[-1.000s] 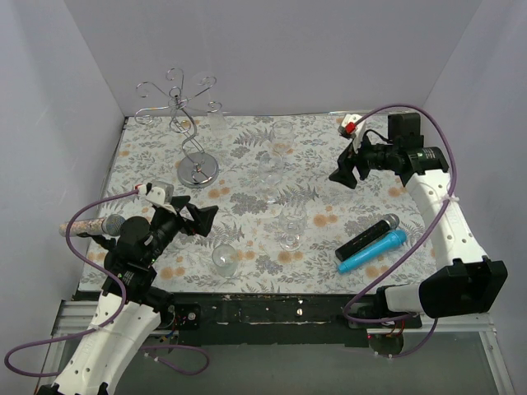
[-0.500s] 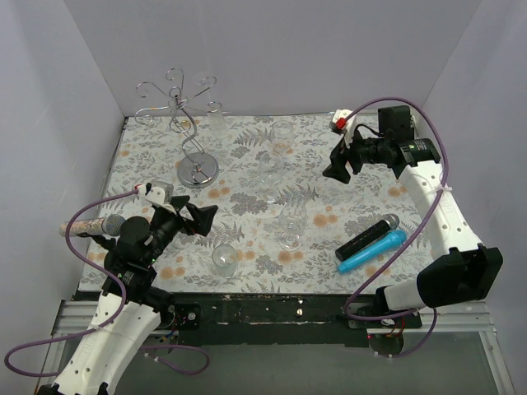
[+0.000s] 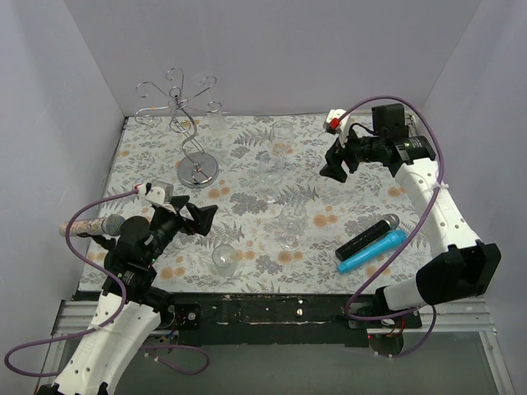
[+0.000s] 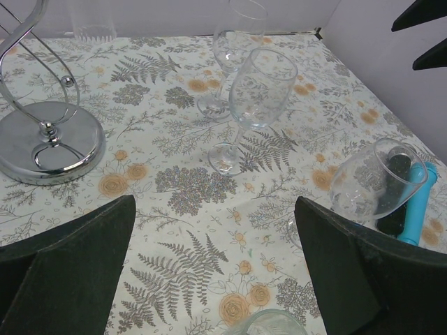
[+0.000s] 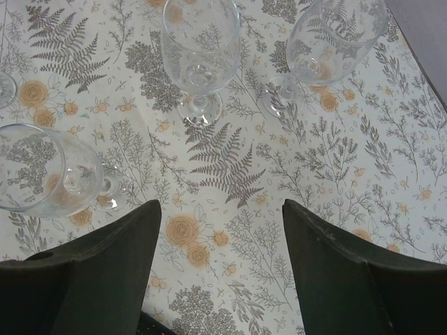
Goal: Place the wine glass upside down on the wine glass rack
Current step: Pick up the wine glass at the center of the board.
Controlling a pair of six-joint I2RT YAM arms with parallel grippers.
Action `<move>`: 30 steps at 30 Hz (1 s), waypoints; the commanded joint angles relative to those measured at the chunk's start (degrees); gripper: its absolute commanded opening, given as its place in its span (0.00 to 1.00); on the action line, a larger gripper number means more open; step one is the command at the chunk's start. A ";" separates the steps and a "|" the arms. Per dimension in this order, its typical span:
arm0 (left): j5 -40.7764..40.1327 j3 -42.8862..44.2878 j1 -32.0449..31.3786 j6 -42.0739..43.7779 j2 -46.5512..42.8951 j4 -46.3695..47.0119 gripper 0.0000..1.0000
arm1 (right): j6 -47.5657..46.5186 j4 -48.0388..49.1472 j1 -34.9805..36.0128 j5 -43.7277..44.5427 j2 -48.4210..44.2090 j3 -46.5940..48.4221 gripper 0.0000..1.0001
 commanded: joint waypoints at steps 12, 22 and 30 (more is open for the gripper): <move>-0.60 -0.34 -0.03 0.84 0.67 -0.02 0.98 | 9.38 4.38 1.20 7.82 4.67 6.99 0.79; -1.13 -0.42 -0.03 0.75 0.31 -0.29 0.98 | 18.63 6.75 5.06 7.47 10.21 10.34 0.76; -1.65 -0.34 -0.03 0.84 0.23 -0.46 0.98 | 31.47 10.28 7.09 12.87 17.51 20.34 0.75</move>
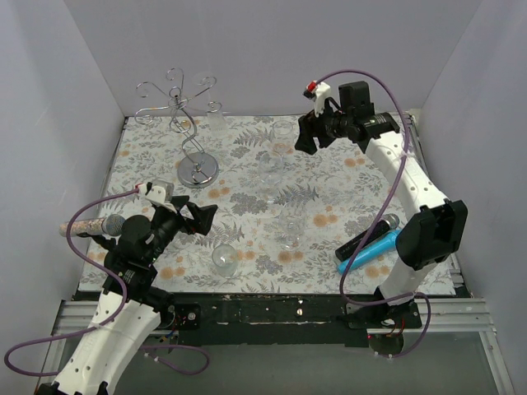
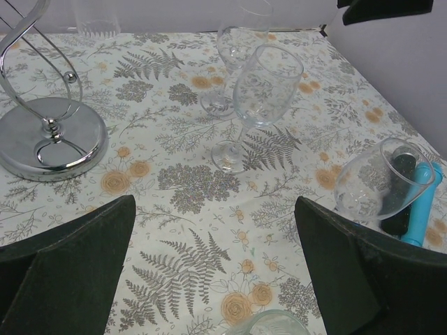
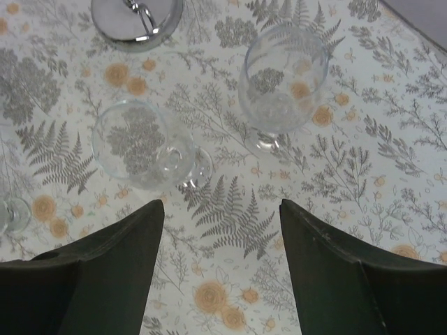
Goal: Place the wine glass upside down on the wine glass rack
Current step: Pick up the wine glass at the center of the board.
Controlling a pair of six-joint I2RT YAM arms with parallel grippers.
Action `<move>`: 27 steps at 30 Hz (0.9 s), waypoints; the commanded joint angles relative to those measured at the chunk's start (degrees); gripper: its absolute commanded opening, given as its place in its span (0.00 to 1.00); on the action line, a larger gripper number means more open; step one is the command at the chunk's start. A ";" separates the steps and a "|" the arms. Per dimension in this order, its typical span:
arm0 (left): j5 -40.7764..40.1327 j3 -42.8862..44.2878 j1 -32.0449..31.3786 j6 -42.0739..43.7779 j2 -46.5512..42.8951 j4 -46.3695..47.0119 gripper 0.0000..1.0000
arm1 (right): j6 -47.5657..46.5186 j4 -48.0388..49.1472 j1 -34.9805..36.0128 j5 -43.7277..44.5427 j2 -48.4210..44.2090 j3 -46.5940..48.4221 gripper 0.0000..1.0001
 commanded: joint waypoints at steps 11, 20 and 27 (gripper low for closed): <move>-3.46 6.42 -0.03 -16.24 -0.50 -11.27 0.98 | -7.66 -2.45 0.78 -10.10 -3.49 3.88 0.77; 0.58 17.93 -0.03 -21.71 7.50 -24.82 0.98 | -11.35 1.08 -0.01 -10.79 -14.04 -9.05 0.79; -6.00 29.01 -0.03 -17.14 12.34 -36.16 0.98 | -13.56 5.90 -0.19 -17.21 -20.46 -18.63 0.80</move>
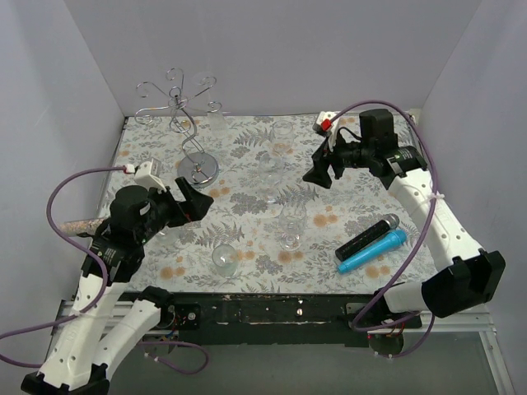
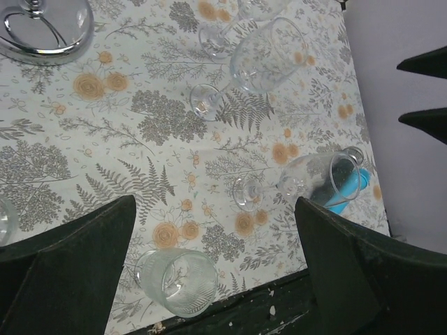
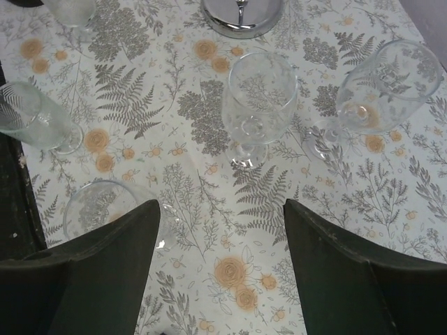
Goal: Place the wine glass upside down on the wine glass rack
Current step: Pick up the wine glass at the center of the board.
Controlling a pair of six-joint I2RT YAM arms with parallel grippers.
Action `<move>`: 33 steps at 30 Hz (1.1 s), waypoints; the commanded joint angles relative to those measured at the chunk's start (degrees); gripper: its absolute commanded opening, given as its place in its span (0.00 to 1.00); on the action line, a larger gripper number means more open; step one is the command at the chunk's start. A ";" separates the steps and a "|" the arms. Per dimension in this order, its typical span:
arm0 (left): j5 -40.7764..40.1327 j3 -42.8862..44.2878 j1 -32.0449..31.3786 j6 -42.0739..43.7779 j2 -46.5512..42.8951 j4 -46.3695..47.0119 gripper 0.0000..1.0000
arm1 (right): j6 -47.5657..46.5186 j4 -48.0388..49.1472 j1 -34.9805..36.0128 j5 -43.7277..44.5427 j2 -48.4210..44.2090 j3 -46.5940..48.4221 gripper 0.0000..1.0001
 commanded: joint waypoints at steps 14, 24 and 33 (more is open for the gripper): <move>8.89 3.41 -0.03 5.46 5.67 -8.78 0.92 | -11.84 -2.00 -0.28 -9.58 -6.42 -7.13 0.80; 8.02 1.57 -1.43 6.61 12.35 -17.75 0.71 | -12.10 -0.76 -0.36 -8.87 -7.75 -10.21 0.81; -1.98 -0.46 -16.18 -1.21 18.23 -17.48 0.68 | -11.93 -0.68 -0.80 -8.96 -7.48 -10.13 0.82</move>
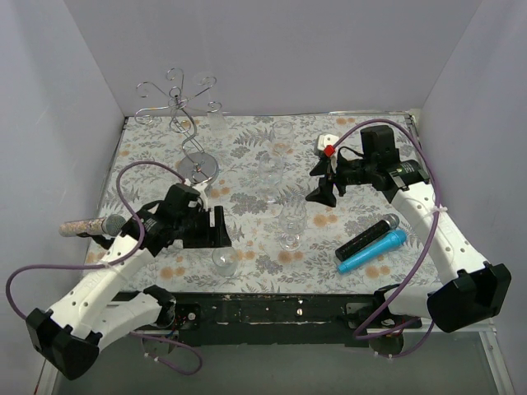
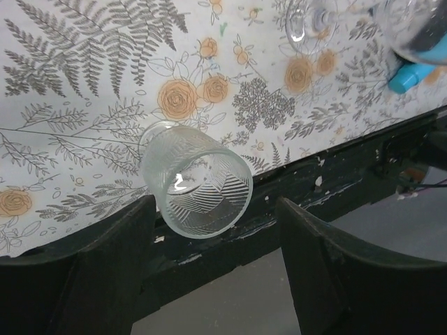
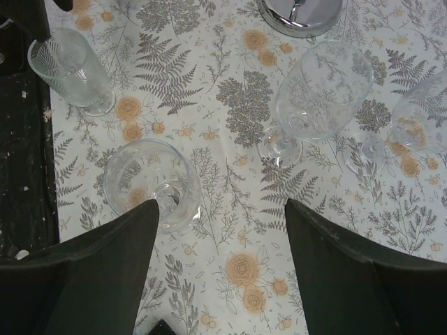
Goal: Place the wine glass upside down on the wine glass rack
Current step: Pick up the wine glass at the center of the board.
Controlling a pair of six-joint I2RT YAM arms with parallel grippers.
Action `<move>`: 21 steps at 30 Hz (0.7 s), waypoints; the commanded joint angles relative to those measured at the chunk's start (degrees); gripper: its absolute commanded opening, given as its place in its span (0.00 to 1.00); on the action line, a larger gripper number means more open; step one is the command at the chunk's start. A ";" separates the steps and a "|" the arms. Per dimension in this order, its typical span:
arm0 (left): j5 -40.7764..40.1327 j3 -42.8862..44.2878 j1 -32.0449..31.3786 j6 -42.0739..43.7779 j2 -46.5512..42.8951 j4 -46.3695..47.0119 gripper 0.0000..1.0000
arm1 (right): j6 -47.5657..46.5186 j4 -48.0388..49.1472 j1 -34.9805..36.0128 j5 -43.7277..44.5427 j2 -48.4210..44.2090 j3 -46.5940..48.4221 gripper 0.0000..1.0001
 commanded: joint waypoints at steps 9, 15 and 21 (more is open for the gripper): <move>-19.42 1.32 -13.00 -7.47 10.52 -7.03 0.56 | -0.19 1.40 -1.09 -0.59 -1.80 -0.75 0.82; -18.63 -0.08 -14.50 -7.91 12.02 -5.80 0.38 | -0.01 1.31 -1.44 -0.85 -1.80 -0.49 0.82; -21.35 0.44 -14.94 -8.35 12.46 -7.03 0.00 | 0.08 1.23 -1.62 -0.94 -2.59 -0.84 0.82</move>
